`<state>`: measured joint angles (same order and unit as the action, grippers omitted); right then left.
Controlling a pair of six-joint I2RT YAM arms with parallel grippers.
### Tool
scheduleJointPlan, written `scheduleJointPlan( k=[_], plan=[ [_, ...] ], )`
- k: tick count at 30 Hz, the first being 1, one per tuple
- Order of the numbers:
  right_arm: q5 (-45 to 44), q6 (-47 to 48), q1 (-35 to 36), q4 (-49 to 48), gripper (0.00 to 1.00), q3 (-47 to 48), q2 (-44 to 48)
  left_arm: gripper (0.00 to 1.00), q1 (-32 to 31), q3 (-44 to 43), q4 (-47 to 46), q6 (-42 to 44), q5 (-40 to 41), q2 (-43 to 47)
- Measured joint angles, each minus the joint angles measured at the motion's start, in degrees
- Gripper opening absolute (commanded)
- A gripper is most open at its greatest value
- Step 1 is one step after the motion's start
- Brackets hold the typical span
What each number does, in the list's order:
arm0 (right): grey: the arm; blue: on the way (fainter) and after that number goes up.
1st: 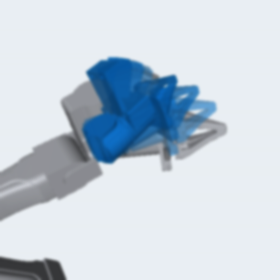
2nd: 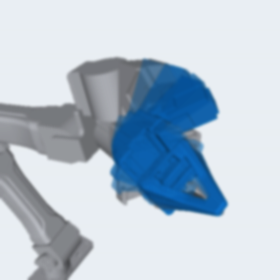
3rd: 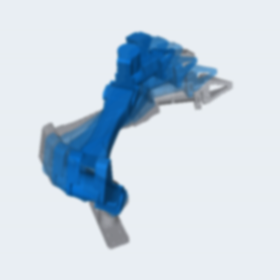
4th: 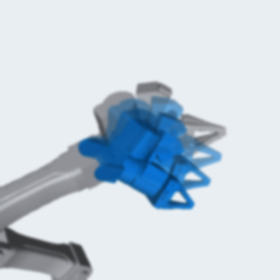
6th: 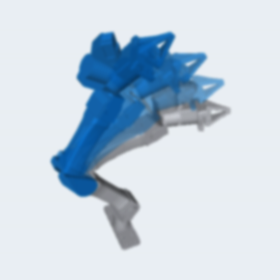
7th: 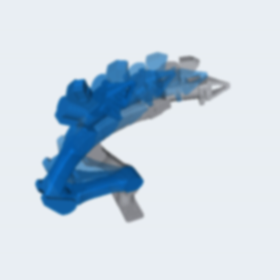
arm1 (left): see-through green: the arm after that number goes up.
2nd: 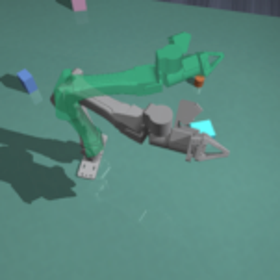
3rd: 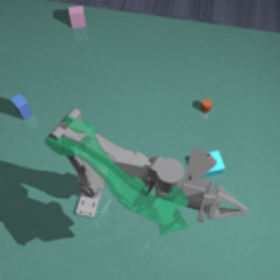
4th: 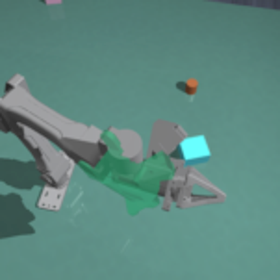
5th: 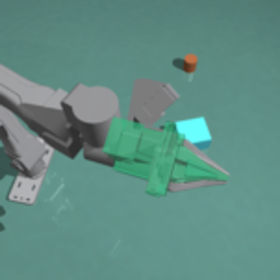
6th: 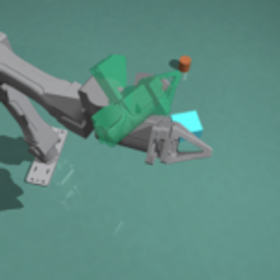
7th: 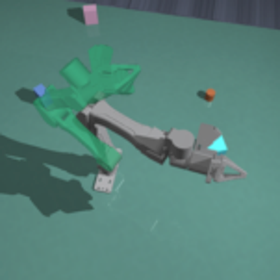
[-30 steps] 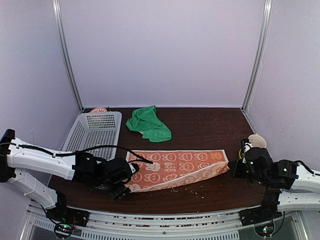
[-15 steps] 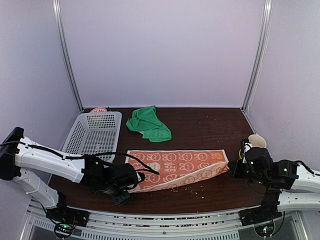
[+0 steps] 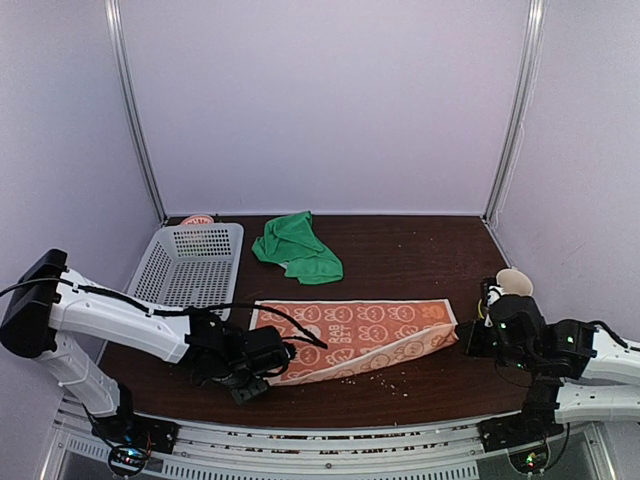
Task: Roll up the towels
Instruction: Pick up the towel from the center of the board.
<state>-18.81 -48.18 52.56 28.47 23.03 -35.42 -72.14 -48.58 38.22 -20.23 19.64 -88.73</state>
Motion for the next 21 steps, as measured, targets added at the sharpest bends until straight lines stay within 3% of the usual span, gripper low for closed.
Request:
scheduleJointPlan(
  k=[7, 21],
  plan=[
    [-0.02, 0.0, 0.0, 0.04, 0.0, 0.0, 0.83, 0.51, 0.09, 0.0, 0.81, 0.26, 0.04, -1.01],
    [-0.02, 0.0, 0.0, 0.07, 0.0, 0.0, 0.96, 0.13, 0.09, 0.0, 1.38, -0.11, 1.01, -1.57]
  ],
)
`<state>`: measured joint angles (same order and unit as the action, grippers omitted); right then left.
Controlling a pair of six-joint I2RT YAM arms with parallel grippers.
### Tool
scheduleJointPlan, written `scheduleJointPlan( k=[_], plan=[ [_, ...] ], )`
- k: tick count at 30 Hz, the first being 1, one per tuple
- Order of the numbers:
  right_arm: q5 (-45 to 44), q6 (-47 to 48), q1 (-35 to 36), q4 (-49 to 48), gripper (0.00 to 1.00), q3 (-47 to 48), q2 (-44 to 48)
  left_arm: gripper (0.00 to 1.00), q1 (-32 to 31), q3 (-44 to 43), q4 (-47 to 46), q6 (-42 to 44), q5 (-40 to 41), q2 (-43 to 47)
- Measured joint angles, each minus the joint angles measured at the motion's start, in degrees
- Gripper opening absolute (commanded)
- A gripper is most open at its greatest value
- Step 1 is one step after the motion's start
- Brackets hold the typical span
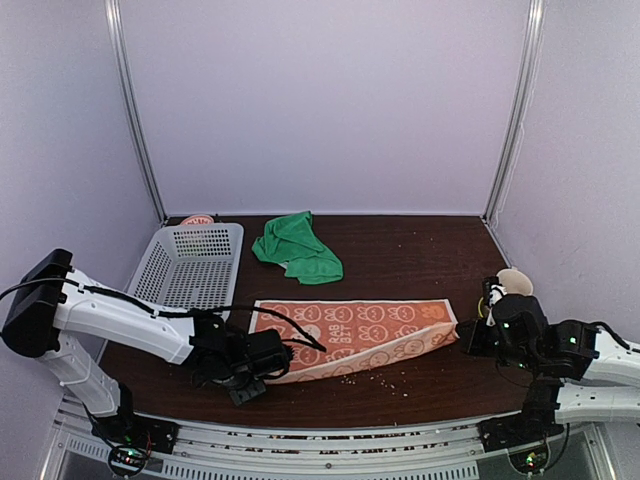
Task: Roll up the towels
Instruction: Pick up the towel from the center of the board.
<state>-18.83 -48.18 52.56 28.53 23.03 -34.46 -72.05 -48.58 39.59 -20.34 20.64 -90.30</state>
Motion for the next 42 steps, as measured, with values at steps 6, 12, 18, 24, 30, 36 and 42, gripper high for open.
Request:
scheduleJointPlan(
  k=[6, 12, 18, 24, 30, 36, 42],
  plan=[
    [-0.04, 0.07, 0.0, 0.44, 0.0, 0.22, 0.07, 0.0, 0.0, -0.81, 0.48, -0.15, 1.33, 0.07],
    [-0.55, 0.37, 0.0, 0.9, 0.0, 1.01, 0.07, 0.0, 0.0, -2.45, 1.25, -0.33, 3.93, 1.53],
    [-1.86, 0.48, 0.0, 1.05, 0.0, 1.22, -0.37, 0.0, 0.11, -5.99, 0.98, -0.28, 6.45, 3.52],
    [-3.37, 0.22, 0.0, 1.92, 0.0, 1.75, -1.11, 0.0, 1.73, -8.2, 0.72, 0.02, 8.37, 4.37],
    [-4.11, -1.09, 0.0, 4.44, 0.0, 0.72, 2.29, 0.0, 3.13, -5.97, 0.7, -1.33, 9.07, 7.08],
    [-2.47, -1.81, 0.02, 6.38, 0.0, -1.6, 7.17, 0.0, 3.13, -0.13, 0.52, -5.44, 6.51, 11.5],
    [-0.66, -2.75, 0.48, 7.06, 0.0, -2.75, 8.81, 0.0, 2.34, 2.25, 0.09, -8.52, 3.93, 16.37]
  ],
)
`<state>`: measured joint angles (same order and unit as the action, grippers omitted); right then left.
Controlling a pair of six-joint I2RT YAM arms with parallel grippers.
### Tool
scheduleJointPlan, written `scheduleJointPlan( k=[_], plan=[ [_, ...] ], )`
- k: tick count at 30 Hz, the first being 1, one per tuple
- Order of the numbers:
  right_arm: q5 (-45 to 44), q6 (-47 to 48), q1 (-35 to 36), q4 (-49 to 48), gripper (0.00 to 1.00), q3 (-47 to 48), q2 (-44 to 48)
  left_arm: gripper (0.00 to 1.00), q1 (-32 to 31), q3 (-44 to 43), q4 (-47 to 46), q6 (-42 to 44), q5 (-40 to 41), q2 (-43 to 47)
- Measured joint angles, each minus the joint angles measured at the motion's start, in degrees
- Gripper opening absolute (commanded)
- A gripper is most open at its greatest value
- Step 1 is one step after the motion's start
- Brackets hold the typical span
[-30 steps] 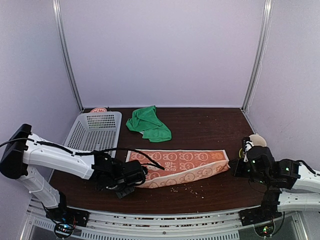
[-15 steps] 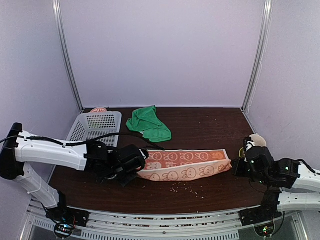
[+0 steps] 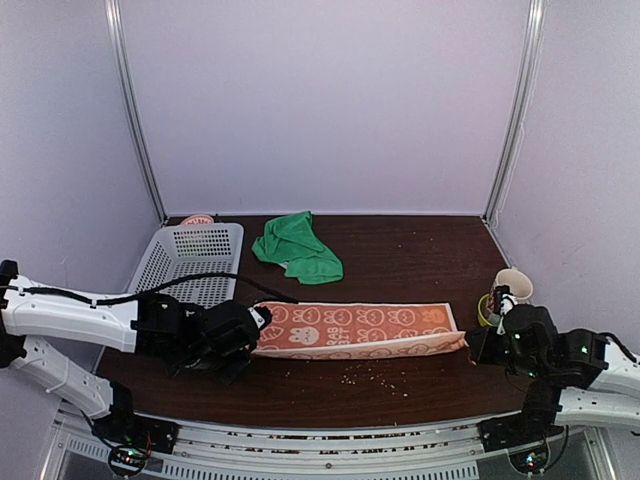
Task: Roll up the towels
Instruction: Pick up the towel from the center of the board.
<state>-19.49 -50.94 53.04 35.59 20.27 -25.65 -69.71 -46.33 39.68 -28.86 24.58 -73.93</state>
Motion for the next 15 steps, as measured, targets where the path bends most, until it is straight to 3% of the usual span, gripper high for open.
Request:
scheduleJointPlan(
  k=[8, 15],
  plan=[
    [-0.52, -1.7, 1.99, 0.79, 0.0, -0.48, -0.42, 0.0, -1.77, -0.15, 1.38, -0.79, -0.94, -0.55],
    [-3.34, -1.86, 2.23, -0.44, 0.0, 0.5, -6.82, 0.0, -1.2, -6.84, 3.41, 1.64, 3.34, -7.28]
  ],
)
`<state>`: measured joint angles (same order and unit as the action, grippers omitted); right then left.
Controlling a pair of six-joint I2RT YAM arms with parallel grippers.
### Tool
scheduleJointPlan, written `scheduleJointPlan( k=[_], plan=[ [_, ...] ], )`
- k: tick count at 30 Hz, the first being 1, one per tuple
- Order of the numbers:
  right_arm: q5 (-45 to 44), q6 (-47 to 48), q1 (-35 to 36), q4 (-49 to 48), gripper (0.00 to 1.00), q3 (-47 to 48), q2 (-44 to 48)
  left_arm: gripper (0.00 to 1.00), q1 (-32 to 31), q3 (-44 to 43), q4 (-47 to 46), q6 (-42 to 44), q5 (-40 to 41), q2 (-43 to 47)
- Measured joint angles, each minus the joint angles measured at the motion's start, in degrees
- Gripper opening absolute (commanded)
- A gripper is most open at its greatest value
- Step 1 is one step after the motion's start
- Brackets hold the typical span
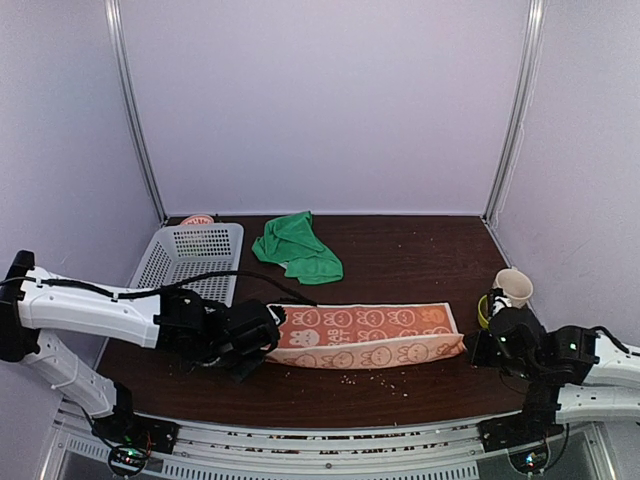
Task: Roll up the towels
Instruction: Pick up the towel from the center of the board, then fold the towel at the center of the board.
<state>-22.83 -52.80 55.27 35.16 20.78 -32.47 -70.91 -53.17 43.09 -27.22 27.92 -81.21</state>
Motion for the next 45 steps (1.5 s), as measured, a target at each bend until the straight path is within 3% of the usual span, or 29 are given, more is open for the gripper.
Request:
scheduleJointPlan(
  k=[17, 45],
  plan=[
    [-1.4, 3.5, -7.98, -8.57, 0.0, 7.1, -15.32, 0.0, 9.88, -4.96, -2.56, 6.84, 1.97, -4.48],
    [2.8, 10.86, -19.39, -19.93, 0.0, 14.25, -35.93, 0.0, 17.22, -14.05, -5.7, 12.37, 1.88, -17.84]
  ],
)
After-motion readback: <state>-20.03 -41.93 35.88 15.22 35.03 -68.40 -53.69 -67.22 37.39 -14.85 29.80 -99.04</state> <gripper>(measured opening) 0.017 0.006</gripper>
